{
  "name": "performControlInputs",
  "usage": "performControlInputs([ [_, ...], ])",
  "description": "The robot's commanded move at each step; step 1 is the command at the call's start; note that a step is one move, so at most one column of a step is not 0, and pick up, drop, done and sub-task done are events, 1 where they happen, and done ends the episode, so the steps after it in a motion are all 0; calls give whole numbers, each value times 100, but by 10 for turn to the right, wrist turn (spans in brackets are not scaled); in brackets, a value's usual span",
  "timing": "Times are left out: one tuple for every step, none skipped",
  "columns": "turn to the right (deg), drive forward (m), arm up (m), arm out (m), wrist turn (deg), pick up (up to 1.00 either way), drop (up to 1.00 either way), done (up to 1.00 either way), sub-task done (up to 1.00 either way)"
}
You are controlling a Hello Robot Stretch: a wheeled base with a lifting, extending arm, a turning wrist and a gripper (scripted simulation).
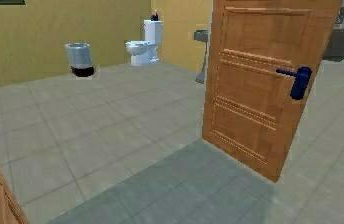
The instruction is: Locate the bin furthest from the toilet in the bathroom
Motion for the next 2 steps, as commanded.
performControlInputs([
  [0,35,0,0,0,0,0,0,0],
  [-300,0,0,0,0,0,0,0,0],
])
